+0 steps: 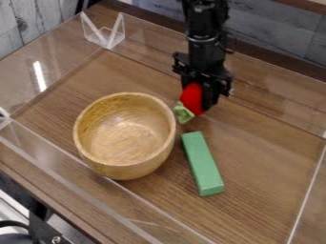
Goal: Move the red fruit to the right
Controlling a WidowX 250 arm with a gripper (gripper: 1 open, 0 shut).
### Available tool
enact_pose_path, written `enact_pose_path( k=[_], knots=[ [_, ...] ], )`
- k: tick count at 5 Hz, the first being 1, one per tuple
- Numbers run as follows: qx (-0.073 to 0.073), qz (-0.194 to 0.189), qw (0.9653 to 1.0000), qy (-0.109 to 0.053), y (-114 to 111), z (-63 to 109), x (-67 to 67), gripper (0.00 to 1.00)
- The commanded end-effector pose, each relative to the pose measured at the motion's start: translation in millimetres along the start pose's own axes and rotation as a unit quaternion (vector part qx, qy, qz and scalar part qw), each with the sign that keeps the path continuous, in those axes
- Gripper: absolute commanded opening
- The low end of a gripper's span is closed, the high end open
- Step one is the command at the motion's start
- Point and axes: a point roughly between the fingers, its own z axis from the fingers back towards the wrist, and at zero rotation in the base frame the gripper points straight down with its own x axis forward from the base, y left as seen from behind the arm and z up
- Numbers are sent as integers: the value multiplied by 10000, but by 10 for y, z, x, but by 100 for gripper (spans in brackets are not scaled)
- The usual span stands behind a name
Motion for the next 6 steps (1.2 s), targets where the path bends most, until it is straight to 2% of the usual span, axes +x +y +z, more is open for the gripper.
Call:
enact_pose_path(
  k=[1, 2, 3, 4, 5, 6],
  knots=[
    [77, -2, 9996, -269, -23, 60, 106, 0],
    [55, -231, 9994, -252, -57, 54, 102, 0],
    [19, -468, 9987, -223, -90, 64, 76, 100],
    [6, -95, 9993, -350, 20, 168, 9, 0],
    [3, 291, 9984, -487, 133, 269, -41, 0],
    [9, 586, 9967, -566, 77, 366, -50, 0]
  ],
)
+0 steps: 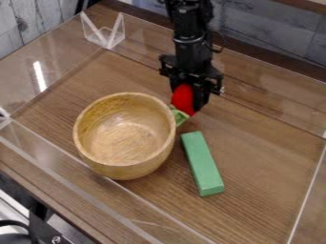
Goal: Move the red fruit to the right
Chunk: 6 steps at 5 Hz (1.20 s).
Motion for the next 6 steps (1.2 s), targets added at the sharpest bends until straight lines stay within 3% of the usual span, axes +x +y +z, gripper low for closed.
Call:
enact_pose_path(
  k=[1, 2, 3, 4, 6],
  knots=[
    [87, 159, 9992, -366, -73, 255, 101, 0],
    [50, 90, 9989, -461, -185, 288, 87, 0],
    [4, -165, 9986, -510, -340, 430, 159, 0],
    [-43, -394, 9980, -485, -506, 487, 196, 0],
    [-74, -387, 9984, -395, -772, 490, 184, 0]
  ],
)
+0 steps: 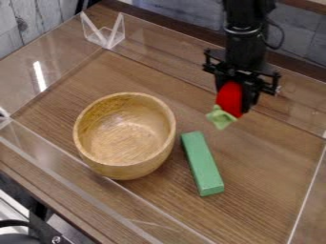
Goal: Move the red fruit to the right
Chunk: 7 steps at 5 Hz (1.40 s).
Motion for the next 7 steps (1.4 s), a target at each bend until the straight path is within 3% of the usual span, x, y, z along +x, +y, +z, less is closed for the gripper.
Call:
enact_pose_path(
  k=[1, 2, 4, 6, 7],
  knots=[
    [2, -123, 9988, -465, 42, 265, 137, 100],
    [-27, -146, 9990, -432, 129, 220, 129, 100],
    [56, 320, 9985, -438, 118, 35, 85, 100],
    [139, 606, 9972, -419, 67, -12, 47, 100],
    [137, 227, 9990, -366, 161, 62, 29, 100]
  ],
)
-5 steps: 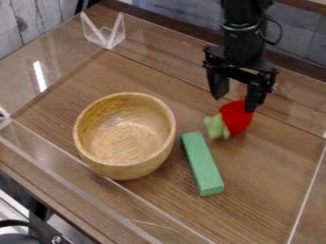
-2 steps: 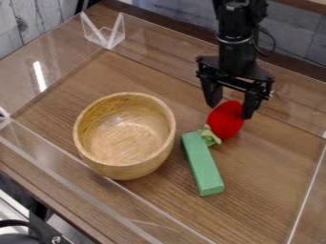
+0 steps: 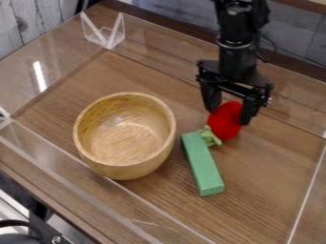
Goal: Move the red fruit to the right
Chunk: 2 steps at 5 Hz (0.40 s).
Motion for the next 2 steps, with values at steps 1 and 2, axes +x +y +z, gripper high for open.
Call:
enact_pose_path(
  k=[1, 2],
  knots=[
    [-16, -449, 9985, -302, 82, 289, 105, 100],
    [5, -399, 9987, -327, 125, 214, 171, 100]
  ],
)
